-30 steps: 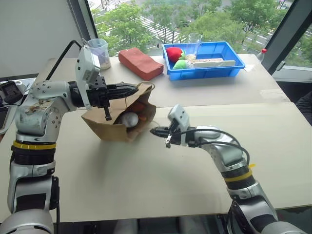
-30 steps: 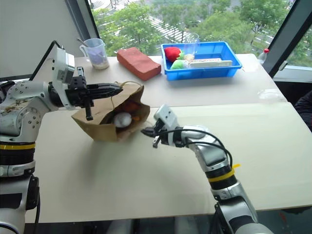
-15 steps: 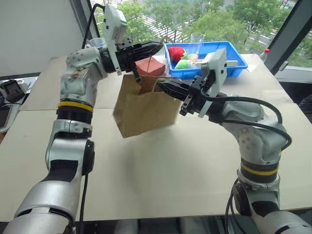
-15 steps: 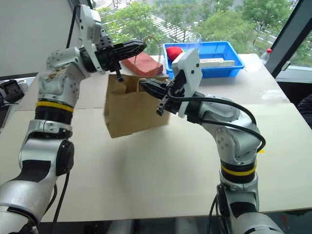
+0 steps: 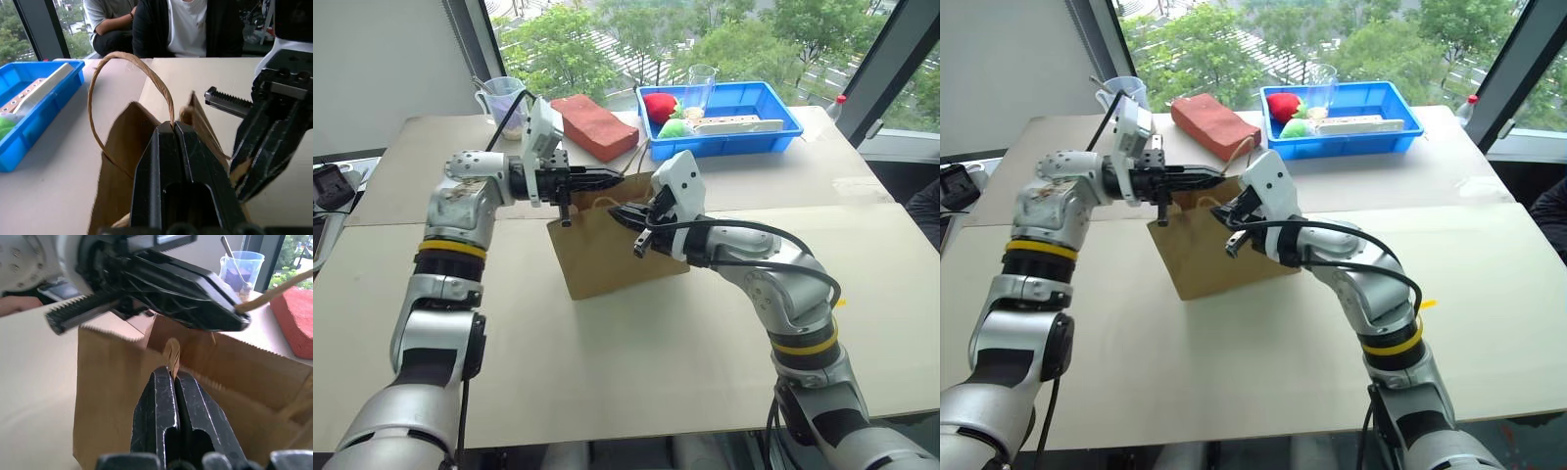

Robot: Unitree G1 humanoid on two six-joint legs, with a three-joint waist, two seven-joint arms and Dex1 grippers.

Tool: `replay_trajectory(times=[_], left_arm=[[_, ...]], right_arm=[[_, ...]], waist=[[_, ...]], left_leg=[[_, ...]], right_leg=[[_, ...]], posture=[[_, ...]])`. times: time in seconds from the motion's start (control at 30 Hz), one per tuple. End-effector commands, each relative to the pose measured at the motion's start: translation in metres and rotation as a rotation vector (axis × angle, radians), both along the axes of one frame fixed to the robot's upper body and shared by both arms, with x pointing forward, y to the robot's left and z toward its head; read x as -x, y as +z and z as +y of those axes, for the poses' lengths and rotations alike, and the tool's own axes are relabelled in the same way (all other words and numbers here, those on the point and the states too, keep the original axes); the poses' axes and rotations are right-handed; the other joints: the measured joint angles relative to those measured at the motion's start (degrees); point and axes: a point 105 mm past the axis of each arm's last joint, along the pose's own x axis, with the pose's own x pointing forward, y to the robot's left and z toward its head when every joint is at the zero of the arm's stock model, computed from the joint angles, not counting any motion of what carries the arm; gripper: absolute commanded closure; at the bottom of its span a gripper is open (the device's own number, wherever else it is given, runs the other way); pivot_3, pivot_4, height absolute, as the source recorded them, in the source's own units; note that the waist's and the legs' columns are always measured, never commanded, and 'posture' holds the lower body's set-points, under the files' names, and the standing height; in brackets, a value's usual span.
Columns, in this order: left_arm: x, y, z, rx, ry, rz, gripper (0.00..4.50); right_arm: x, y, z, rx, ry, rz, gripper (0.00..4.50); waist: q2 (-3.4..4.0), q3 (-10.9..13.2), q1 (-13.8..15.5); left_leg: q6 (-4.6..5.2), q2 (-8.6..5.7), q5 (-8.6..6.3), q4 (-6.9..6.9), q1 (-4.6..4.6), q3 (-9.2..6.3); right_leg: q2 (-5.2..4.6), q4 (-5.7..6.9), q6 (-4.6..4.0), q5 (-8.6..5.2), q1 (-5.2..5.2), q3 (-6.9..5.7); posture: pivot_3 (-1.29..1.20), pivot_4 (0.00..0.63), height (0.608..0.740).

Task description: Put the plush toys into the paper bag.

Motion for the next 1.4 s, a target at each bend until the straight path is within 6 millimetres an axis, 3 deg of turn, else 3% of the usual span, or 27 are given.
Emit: replay_trajectory(times=[0.03,0.07,0.1,0.33,0.37,0.47,0.5,0.63,0.8,0.97,1.13,1.4], left_arm=[[0.022,0.021,0.005,0.03,-0.002,-0.043,4.22],[0.026,0.023,0.007,0.037,0.007,-0.035,3.92],[0.029,0.024,0.009,0.044,0.014,-0.027,3.68],[0.054,0.031,0.036,0.047,0.1,-0.003,0.31],[0.055,0.029,0.044,0.034,0.129,0.001,0.0],[0.061,0.011,0.061,-0.061,0.164,0.012,0.0],[0.064,0.005,0.065,-0.09,0.16,0.019,0.0],[0.071,-0.02,0.072,-0.185,0.154,0.004,0.0],[0.044,-0.037,0.069,-0.061,0.315,-0.117,0.0],[0.039,-0.061,0.058,0.001,0.361,-0.107,0.0],[0.035,-0.063,0.051,0.046,0.342,-0.073,0.0],[0.043,-0.065,0.043,0.031,0.253,-0.028,0.0]], right_arm=[[0.007,0.016,-0.004,0.011,0.058,-0.072,4.5],[0.009,0.016,-0.005,0.021,0.077,-0.07,4.5],[0.011,0.016,-0.007,0.031,0.09,-0.068,3.83],[0.03,0.025,-0.029,0.135,0.225,-0.061,1.4],[0.031,0.029,-0.034,0.151,0.239,-0.063,1.06],[0.035,0.037,-0.041,0.187,0.275,-0.062,0.06],[0.035,0.039,-0.043,0.195,0.281,-0.062,0.02],[0.035,0.043,-0.046,0.228,0.294,-0.065,0.02],[0.041,0.051,-0.051,0.252,0.313,-0.073,0.02],[0.044,0.061,-0.062,0.271,0.281,-0.084,0.02],[0.043,0.073,-0.071,0.28,0.255,-0.099,0.02],[0.043,0.073,-0.07,0.29,0.26,-0.1,0.02]], waist=[[0.0,0.0,0.0],[0.0,0.0,0.0],[0.0,0.0,0.0],[0.0,0.0,0.0],[0.0,0.0,0.0],[0.01,0.0,0.0],[0.01,0.0,-0.1],[0.0,0.0,0.2],[0.0,0.0,2.1],[-0.01,0.0,2.6],[-0.01,0.0,2.7],[-0.01,0.0,2.8]], left_leg=[[0.0,0.0,0.0,0.0,0.0,0.0],[0.01,0.0,0.0,-0.01,0.01,-0.01],[0.02,0.01,-0.01,-0.01,0.02,-0.01],[0.03,0.01,-0.02,0.0,0.06,-0.01],[0.03,0.01,-0.02,0.0,0.07,-0.01],[0.04,0.02,-0.02,-0.02,0.1,0.01],[0.05,0.03,-0.03,-0.04,0.12,0.02],[0.05,0.04,-0.03,-0.07,0.09,0.04],[0.05,0.02,-0.03,0.02,0.04,0.08],[0.06,0.02,-0.03,0.06,0.01,0.09],[0.05,0.02,-0.03,0.07,0.02,0.11],[0.06,0.02,-0.03,0.06,0.03,0.11]], right_leg=[[0.0,-0.03,0.0,0.0,0.0,0.0],[0.0,-0.02,0.0,0.0,0.01,0.0],[0.0,-0.02,0.0,0.0,0.01,-0.01],[0.0,0.0,0.0,0.0,0.04,0.01],[0.0,-0.01,0.0,0.0,0.06,0.0],[0.0,-0.02,0.0,0.0,0.05,0.02],[0.0,-0.02,0.0,0.0,0.06,0.02],[0.0,-0.06,-0.01,-0.01,0.04,0.01],[0.0,-0.13,-0.01,0.0,0.1,0.02],[-0.01,-0.13,-0.02,0.0,0.07,0.01],[-0.01,-0.12,-0.02,0.0,0.08,0.02],[-0.01,-0.12,-0.02,0.0,0.09,0.02]], posture=[[0.0,0.15,0.74],[0.0,0.15,0.74],[0.0,0.15,0.74],[0.0,0.15,0.74],[0.0,0.15,0.74],[0.0,0.15,0.74],[0.0,0.15,0.74],[0.0,0.15,0.74],[0.0,0.15,0.74],[0.0,0.15,0.74],[0.0,0.15,0.74],[0.0,0.15,0.74]])
